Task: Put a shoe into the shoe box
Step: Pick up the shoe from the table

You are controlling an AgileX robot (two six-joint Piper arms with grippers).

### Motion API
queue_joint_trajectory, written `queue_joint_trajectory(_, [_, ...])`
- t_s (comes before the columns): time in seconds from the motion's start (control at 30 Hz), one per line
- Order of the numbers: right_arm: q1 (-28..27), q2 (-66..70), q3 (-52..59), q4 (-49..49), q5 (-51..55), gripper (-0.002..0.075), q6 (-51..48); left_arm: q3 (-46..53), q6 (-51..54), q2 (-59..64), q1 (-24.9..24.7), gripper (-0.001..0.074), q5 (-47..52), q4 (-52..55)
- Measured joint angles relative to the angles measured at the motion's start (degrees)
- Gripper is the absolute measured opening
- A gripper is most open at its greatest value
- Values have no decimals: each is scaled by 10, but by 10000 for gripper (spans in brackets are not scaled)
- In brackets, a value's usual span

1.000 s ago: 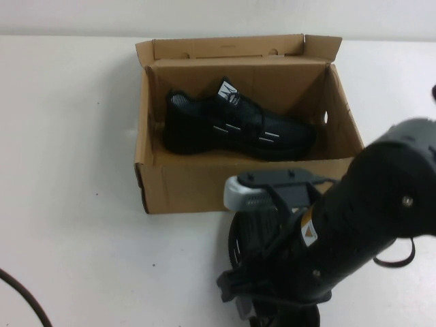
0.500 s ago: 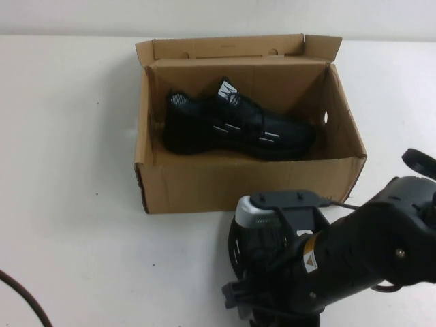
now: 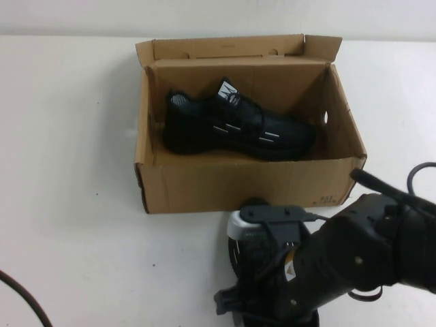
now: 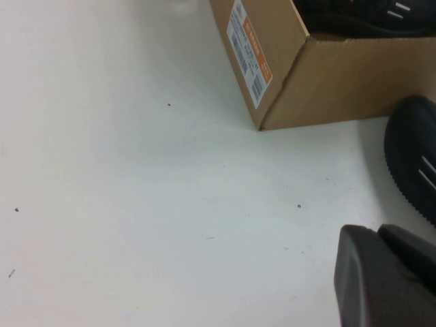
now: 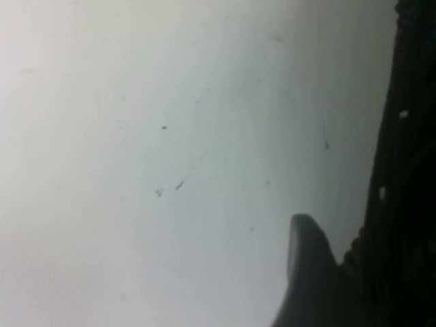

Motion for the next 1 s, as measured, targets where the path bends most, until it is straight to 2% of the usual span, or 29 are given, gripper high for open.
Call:
queue_joint_trajectory(0.1, [0, 21, 0, 0, -7, 288, 0, 0, 0, 0, 0, -3, 0, 0])
queue_joint_trajectory(0.13, [0, 24, 0, 0, -7, 256, 0, 0, 0, 0, 0, -3, 2, 0])
queue_joint_trajectory(0.23, [0, 31, 1, -6, -7, 92, -3, 0, 0, 0, 0, -3, 6, 0])
queue_joint_trajectory(0.33, [0, 30, 1, -13, -7, 21, -5, 0, 0, 0, 0, -3, 11, 0])
queue_joint_trajectory(0.53, [0, 3, 3, -25, 6, -6, -23, 0, 0, 0, 0, -3, 20, -1])
queue_joint_trajectory(0.83, [0, -96, -14, -45, 117, -8, -151, 0, 0, 0, 0, -3, 28, -54])
queue_joint_trajectory(1.0, [0, -149, -51, -98, 192, -9, -225, 0, 1, 0, 0, -3, 22, -81])
